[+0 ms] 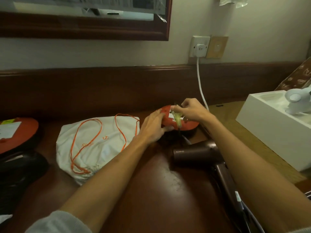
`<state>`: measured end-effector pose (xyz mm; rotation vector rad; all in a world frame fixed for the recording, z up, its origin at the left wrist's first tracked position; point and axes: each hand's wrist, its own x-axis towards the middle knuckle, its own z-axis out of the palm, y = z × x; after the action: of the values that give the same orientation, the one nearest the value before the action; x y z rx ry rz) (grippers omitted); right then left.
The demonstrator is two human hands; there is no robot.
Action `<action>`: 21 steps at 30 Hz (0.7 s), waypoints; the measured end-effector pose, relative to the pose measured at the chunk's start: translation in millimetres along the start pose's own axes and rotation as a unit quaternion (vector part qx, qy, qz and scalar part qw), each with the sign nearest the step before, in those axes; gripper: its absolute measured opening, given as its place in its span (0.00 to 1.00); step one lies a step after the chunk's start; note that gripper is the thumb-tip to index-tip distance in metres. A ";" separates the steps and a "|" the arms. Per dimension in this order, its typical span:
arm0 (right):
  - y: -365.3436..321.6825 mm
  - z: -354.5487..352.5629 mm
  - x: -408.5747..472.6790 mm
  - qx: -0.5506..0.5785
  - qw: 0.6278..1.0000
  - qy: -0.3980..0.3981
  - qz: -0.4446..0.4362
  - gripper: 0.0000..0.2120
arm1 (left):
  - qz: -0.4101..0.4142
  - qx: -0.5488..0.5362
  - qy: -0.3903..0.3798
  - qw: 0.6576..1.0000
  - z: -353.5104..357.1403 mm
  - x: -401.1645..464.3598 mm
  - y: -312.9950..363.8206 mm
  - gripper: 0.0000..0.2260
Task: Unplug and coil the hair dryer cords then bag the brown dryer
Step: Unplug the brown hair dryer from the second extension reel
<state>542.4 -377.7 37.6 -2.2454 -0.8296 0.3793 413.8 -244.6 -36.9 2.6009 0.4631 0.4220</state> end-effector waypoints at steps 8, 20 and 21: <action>-22.5 90.5 -34.0 -0.056 0.998 -0.031 -0.017 0.26 | -0.094 -0.020 0.106 0.990 -51.0 -69.2 -47.4 0.21; 4.8 45.2 -123.6 -0.051 0.985 0.162 -0.024 0.18 | -0.052 -0.090 -0.001 0.995 -18.3 -113.0 35.4 0.22; 15.8 35.5 -137.8 -0.045 0.982 0.186 -0.012 0.17 | -0.043 -0.095 -0.024 0.994 -13.2 -114.6 41.1 0.23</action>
<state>429.0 -458.8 5.3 -2.2877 -0.6835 -0.0915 316.4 -318.6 -30.0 2.3938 0.4909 0.3564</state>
